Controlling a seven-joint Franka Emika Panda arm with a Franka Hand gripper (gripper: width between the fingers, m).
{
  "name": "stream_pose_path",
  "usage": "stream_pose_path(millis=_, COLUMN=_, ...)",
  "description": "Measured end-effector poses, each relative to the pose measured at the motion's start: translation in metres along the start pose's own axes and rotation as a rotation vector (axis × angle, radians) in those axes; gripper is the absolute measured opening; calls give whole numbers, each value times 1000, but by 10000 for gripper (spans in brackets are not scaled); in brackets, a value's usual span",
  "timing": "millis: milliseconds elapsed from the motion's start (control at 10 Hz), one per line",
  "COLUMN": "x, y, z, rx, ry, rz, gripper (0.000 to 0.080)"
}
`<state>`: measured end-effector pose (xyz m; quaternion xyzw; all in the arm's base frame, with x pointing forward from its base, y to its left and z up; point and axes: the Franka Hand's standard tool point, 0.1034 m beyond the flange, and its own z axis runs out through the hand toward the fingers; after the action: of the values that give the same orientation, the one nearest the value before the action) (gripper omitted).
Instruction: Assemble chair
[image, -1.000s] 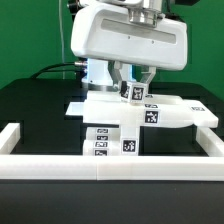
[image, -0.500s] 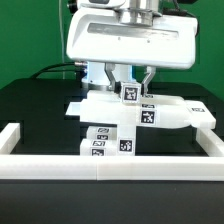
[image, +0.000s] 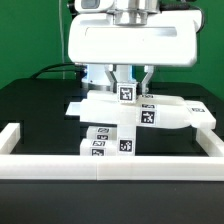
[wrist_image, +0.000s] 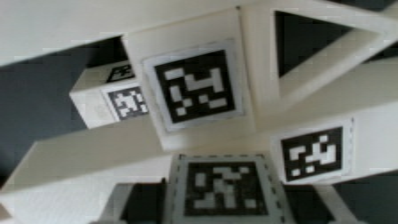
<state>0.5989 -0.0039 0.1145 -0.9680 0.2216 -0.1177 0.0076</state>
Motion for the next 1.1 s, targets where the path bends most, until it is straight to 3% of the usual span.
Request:
stream_pose_path(millis=500, x=-1, y=-5, z=0, rx=6, ry=-17, rz=367, gripper=287)
stream_pose_path(millis=800, x=-2, y=-6, z=0, rx=10, ry=-19, rz=433, gripper=296)
stream_pose_path(millis=900, x=-2, y=-7, z=1, rx=12, ry=-18, rz=383, gripper=475)
stream_pose_path(millis=1000, x=-3, y=-8, z=1, rx=12, ry=-18, rz=372, gripper=475)
stream_pose_path(millis=1100, x=-4, y=-9, z=1, rx=11, ry=-16, rz=288, gripper=619)
